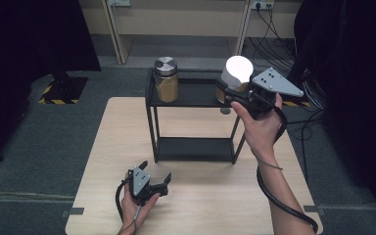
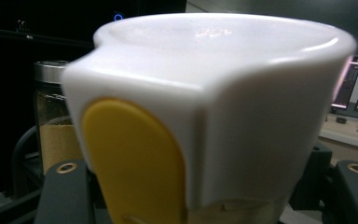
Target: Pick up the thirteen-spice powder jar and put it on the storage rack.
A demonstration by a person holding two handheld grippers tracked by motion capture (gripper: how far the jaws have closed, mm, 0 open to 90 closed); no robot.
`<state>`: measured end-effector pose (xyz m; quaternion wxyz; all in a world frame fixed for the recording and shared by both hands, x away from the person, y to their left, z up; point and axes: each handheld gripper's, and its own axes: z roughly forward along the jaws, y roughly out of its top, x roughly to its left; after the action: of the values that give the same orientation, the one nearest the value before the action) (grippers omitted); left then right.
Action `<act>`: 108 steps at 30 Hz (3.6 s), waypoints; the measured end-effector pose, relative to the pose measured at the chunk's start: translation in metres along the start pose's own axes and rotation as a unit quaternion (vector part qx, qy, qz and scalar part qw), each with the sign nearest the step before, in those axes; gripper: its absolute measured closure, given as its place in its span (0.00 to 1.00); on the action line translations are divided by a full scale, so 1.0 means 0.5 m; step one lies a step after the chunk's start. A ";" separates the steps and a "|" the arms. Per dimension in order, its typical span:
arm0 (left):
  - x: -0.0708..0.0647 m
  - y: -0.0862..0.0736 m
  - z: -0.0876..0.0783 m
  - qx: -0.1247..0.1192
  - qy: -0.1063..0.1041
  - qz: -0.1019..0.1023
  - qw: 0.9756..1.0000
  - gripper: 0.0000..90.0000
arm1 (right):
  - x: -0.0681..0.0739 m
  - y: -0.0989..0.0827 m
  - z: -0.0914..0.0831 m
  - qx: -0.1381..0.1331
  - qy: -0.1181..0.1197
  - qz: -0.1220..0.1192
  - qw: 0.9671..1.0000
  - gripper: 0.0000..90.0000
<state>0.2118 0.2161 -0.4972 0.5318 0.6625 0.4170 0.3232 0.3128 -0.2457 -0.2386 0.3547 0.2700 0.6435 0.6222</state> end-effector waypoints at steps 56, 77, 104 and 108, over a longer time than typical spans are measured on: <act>-0.001 0.001 0.001 0.001 0.000 0.002 1.000 0.02 | -0.031 0.006 0.034 0.001 0.021 0.053 0.998 0.02; -0.003 0.000 0.000 0.000 0.002 0.003 1.000 0.02 | -0.016 -0.043 -0.075 -0.020 0.027 0.031 0.999 0.02; -0.002 -0.001 0.000 -0.001 0.003 -0.004 1.000 0.02 | 0.026 -0.117 -0.166 -0.002 0.029 0.002 1.000 0.02; -0.002 0.000 0.000 -0.001 0.003 -0.006 1.000 0.02 | 0.027 -0.127 -0.173 -0.003 0.029 0.002 1.000 0.02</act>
<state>0.2115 0.2152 -0.4974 0.5327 0.6585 0.4226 0.3224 0.2422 -0.2929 -0.3056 0.3357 0.2523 0.6513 0.6320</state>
